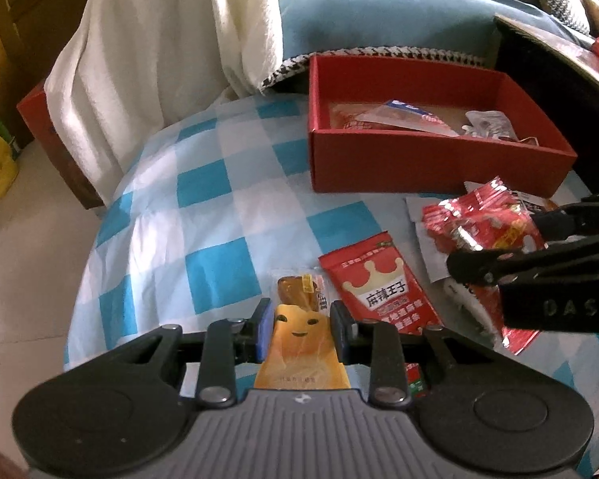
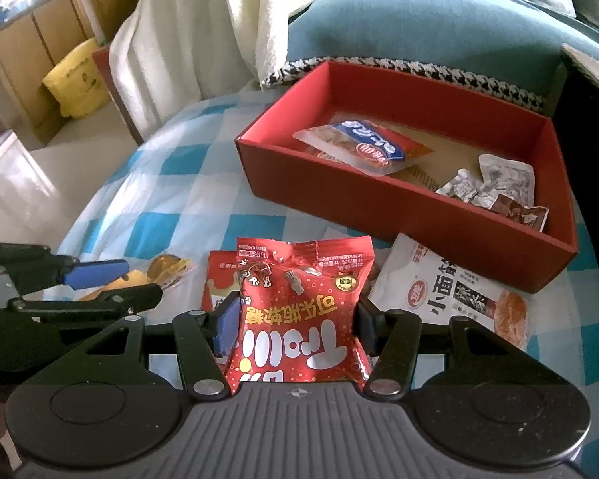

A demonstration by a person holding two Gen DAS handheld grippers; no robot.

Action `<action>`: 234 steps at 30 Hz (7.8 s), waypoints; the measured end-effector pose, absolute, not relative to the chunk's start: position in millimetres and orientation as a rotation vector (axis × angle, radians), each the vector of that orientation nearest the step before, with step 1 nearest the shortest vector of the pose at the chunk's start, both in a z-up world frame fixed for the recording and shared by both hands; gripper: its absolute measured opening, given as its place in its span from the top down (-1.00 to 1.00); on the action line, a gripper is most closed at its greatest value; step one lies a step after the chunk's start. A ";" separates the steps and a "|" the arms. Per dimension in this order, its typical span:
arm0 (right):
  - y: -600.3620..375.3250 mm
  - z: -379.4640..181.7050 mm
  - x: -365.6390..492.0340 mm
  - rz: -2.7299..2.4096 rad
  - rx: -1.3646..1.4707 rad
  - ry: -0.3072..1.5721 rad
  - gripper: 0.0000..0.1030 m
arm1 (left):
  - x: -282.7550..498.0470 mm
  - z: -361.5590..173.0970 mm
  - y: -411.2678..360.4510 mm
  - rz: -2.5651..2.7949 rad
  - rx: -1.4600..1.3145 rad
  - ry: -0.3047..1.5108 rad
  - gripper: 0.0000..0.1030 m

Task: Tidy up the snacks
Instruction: 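Carry the yellow candy and red Trolli bag up over the red box, then lower both held snacks into the red box and open both grippers, then withdraw both open grippers from the box back toward the table, then close the left gripper on the red spicy-strip packet while the right gripper approaches the white packet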

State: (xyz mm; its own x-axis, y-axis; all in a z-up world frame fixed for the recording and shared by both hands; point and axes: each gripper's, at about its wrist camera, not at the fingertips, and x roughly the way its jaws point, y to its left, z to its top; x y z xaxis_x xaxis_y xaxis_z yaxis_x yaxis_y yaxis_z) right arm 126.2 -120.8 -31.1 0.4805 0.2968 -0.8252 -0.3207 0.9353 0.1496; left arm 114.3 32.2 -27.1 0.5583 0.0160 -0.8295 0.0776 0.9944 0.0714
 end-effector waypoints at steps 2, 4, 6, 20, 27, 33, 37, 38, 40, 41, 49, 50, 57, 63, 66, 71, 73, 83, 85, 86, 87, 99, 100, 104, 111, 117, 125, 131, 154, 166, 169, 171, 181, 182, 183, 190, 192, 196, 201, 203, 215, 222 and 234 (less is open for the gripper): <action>-120.4 -31.2 125.8 0.380 -0.025 1.001 -0.24 | 113.2 -25.6 29.8 -0.041 0.113 0.968 0.52; -121.0 -28.7 125.6 0.379 -0.020 0.993 -0.24 | 112.5 -23.7 28.7 -0.042 0.121 0.954 0.52; -122.9 -25.8 126.0 0.376 -0.011 0.983 -0.24 | 112.9 -22.2 28.3 -0.042 0.120 0.948 0.52; -130.1 -23.7 130.5 0.357 0.014 0.981 -0.24 | 121.9 -27.3 33.7 -0.045 0.073 1.004 0.64; -130.4 -24.5 132.4 0.365 0.024 0.988 -0.24 | 128.2 -45.0 44.8 -0.018 -0.007 1.097 -0.03; -131.8 -22.7 128.9 0.373 0.024 0.982 -0.24 | 128.9 -65.3 43.0 0.008 -0.047 1.155 0.37; -133.2 -21.4 127.7 0.373 0.024 0.980 -0.24 | 128.2 -65.3 40.6 0.006 -0.032 1.146 0.57; -133.2 -20.7 127.3 0.373 0.026 0.977 -0.24 | 126.8 -64.2 38.0 -0.004 -0.021 1.143 0.59; -133.7 -17.8 126.1 0.375 0.027 0.966 -0.24 | 124.7 -60.6 33.8 -0.013 0.009 1.120 0.60; -134.4 -16.5 125.5 0.374 0.028 0.960 -0.24 | 122.6 -57.3 30.6 -0.015 0.035 1.100 0.60; -135.7 -16.3 126.6 0.358 0.028 0.951 -0.24 | 113.7 -29.3 21.4 -0.021 0.125 0.960 0.61; -134.7 -15.9 126.5 0.357 0.024 0.947 -0.24 | 114.6 -27.9 21.8 -0.019 0.123 0.956 0.61; -136.0 -12.2 129.1 0.347 0.022 0.931 -0.24 | 118.8 -18.0 19.9 -0.012 0.134 0.902 0.61; -139.4 -9.6 131.2 0.333 0.025 0.919 -0.24 | 122.9 -12.9 15.0 -0.008 0.157 0.857 0.61; -141.9 -7.9 132.4 0.325 0.028 0.913 -0.24 | 125.6 -9.8 12.7 -0.011 0.159 0.840 0.61; -144.7 -6.4 135.0 0.314 0.031 0.906 -0.24 | 130.8 -6.1 5.9 -0.014 0.178 0.810 0.61; -145.9 -5.6 135.9 0.307 0.035 0.901 -0.24 | 132.4 -4.8 3.9 -0.016 0.182 0.801 0.61; -156.7 0.8 145.6 0.277 0.056 0.877 -0.24 | 147.5 2.3 -3.4 -0.018 0.185 0.761 0.61; -158.0 2.0 147.5 0.275 0.057 0.872 -0.24 | 151.3 3.9 -5.0 -0.019 0.183 0.755 0.61; -158.8 2.6 148.7 0.273 0.059 0.869 -0.24 | 152.7 4.6 -5.7 -0.021 0.183 0.752 0.61; -159.7 3.5 149.9 0.271 0.060 0.866 -0.24 | 154.8 5.3 -6.5 -0.022 0.183 0.750 0.61; -167.9 10.0 167.6 0.243 0.081 0.836 -0.24 | 179.9 12.1 -19.5 -0.040 0.193 0.716 0.61; -168.6 10.4 169.3 0.241 0.083 0.835 -0.24 | 182.5 12.2 -20.7 -0.041 0.194 0.714 0.61; -172.2 11.8 177.2 0.227 0.086 0.826 -0.24 | 192.8 12.5 -24.9 -0.045 0.200 0.708 0.60; -183.0 13.5 192.0 0.195 0.102 0.812 -0.24 | 207.5 10.2 -28.2 -0.045 0.203 0.710 0.60; -191.6 7.0 204.6 0.169 0.106 0.824 -0.24 | 222.6 9.0 -32.7 -0.050 0.205 0.714 0.60; -201.5 -2.6 225.5 0.140 0.106 0.836 -0.24 | 246.5 6.6 -43.5 -0.063 0.214 0.710 0.60; -213.8 -14.9 247.7 0.111 0.125 0.858 -0.24 | 268.7 -3.8 -46.3 -0.067 0.209 0.744 0.60; -215.4 -54.5 283.9 0.085 0.121 0.968 -0.35 | 303.7 -27.8 -53.6 -0.066 0.220 0.839 0.58; -216.5 -47.4 278.5 0.096 0.123 0.955 -0.37 | 302.8 -15.6 -45.2 -0.081 0.170 0.853 0.30; -216.2 -44.8 277.5 0.101 0.123 0.951 -0.37 | 300.5 -13.1 -42.4 -0.080 0.167 0.851 0.26; -216.0 -43.9 276.4 0.105 0.122 0.952 -0.37 | 298.9 -12.0 -41.2 -0.087 0.157 0.859 0.24; -209.9 -40.7 265.4 0.118 0.096 0.941 -0.40 | 280.7 -8.3 -44.4 -0.089 0.176 0.862 0.18; -209.5 -40.1 263.7 0.117 0.092 0.938 -0.40 | 278.8 -7.5 -44.1 -0.089 0.175 0.862 0.18; -209.1 -39.4 261.8 0.117 0.088 0.935 -0.40 | 276.5 -6.4 -43.7 -0.088 0.174 0.861 0.18; -203.3 -27.2 249.6 0.140 0.060 0.911 -0.41 | 258.6 1.1 -43.0 -0.096 0.171 0.853 0.11; -201.3 -23.3 244.8 0.148 0.054 0.903 -0.41 | 252.4 3.0 -42.0 -0.099 0.168 0.850 0.09; -197.2 -16.6 235.0 0.163 0.039 0.893 -0.43 | 240.4 6.0 -40.1 -0.108 0.165 0.852 0.09; -194.0 -10.6 222.6 0.174 0.028 0.885 -0.43 | 226.9 9.0 -39.7 -0.113 0.167 0.851 0.08; -193.9 -7.9 217.0 0.176 0.027 0.882 -0.44 | 220.9 9.5 -38.1 -0.115 0.162 0.854 0.08; -190.4 2.6 189.6 0.186 0.019 0.865 -0.50 | 178.8 7.7 -31.5 -0.136 0.147 0.888 0.07; -188.5 8.2 175.3 0.190 0.017 0.852 -0.54 | 159.1 -4.1 -28.0 -0.136 0.143 0.935 0.07; -184.9 9.6 156.8 0.189 -0.004 0.857 -0.57 | 142.2 -25.2 -24.9 -0.133 0.110 1.024 0.07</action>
State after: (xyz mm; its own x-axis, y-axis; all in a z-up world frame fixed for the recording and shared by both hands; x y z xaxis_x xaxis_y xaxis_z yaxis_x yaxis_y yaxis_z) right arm 156.8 -184.9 9.6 0.6388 0.1640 -0.7517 -0.1672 0.9833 0.0724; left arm 142.2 -24.9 -25.2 0.5127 -0.0586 -0.8566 0.1620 0.9864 0.0294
